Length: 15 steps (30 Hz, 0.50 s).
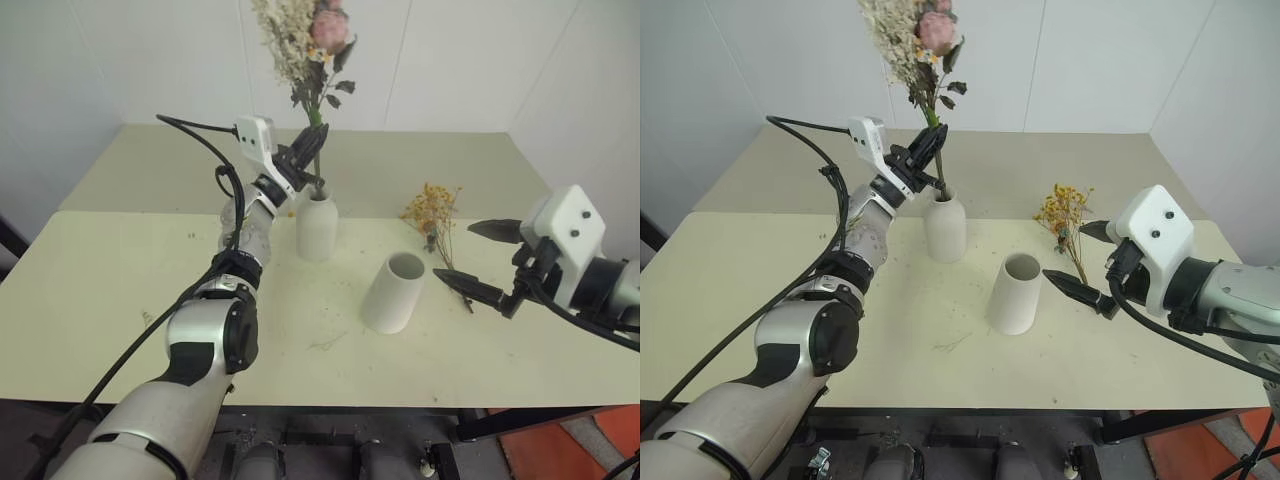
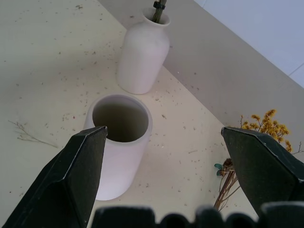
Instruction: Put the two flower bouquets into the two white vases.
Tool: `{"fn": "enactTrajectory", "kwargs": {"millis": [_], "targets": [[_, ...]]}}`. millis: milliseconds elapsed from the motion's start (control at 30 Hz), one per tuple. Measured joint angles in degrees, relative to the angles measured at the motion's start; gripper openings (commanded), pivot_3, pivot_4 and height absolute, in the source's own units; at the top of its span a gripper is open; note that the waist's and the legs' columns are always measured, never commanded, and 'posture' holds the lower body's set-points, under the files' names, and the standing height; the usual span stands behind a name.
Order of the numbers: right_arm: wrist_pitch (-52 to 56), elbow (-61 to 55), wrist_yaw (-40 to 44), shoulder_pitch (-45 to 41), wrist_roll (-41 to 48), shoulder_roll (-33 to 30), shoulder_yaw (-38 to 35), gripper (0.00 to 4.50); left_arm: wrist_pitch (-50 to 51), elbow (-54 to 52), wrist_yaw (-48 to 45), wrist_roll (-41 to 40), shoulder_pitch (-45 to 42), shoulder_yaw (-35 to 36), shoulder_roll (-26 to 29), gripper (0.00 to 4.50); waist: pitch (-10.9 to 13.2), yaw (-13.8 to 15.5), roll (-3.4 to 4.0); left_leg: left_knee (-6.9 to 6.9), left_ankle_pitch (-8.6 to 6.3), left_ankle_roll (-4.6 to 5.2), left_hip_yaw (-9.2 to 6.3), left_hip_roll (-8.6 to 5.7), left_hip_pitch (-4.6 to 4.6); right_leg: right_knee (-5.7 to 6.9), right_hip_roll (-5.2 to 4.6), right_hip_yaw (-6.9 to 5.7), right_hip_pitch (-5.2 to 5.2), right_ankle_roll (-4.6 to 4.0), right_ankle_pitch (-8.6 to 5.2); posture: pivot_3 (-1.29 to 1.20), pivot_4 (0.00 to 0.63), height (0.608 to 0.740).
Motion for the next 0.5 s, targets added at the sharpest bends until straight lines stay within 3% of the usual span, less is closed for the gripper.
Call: {"fn": "enactTrajectory", "kwargs": {"millis": [400, 467, 500], "targets": [[0.92, -0.18, -0.29, 2.01, 1.06, -0.01, -2.16, 4.5, -0.45, -1.05, -1.09, 0.31, 3.25, -0.81, 0.55, 4.01, 0.0, -0.01, 0.0, 0.0, 0.0, 0.0, 0.0, 0.0, 0.01, 0.01, 0.0, 0.01, 0.0, 0.0, 0.0, 0.0, 0.15, 0.74], [0.94, -0.18, -0.32, 2.13, 1.08, -0.01, -2.18, 4.5, -1.14, -1.9, -1.86, 0.9, 4.44, -1.8, 0.98, 4.47, 0.0, -0.05, 0.0, 0.0, 0.0, 0.0, 0.0, 0.01, 0.01, 0.01, 0.0, 0.01, 0.0, 0.0, 0.0, 0.0, 0.15, 0.74], [0.95, -0.19, -0.34, 2.26, 1.08, -0.02, -2.18, 4.5, -1.57, -2.66, -2.63, 1.42, 5.38, -2.72, 1.52, 4.47, 0.0, -0.05, 0.0, 0.0, 0.0, 0.0, 0.0, 0.01, 0.01, 0.02, 0.01, 0.01, 0.0, 0.0, 0.0, 0.0, 0.15, 0.74]]}}
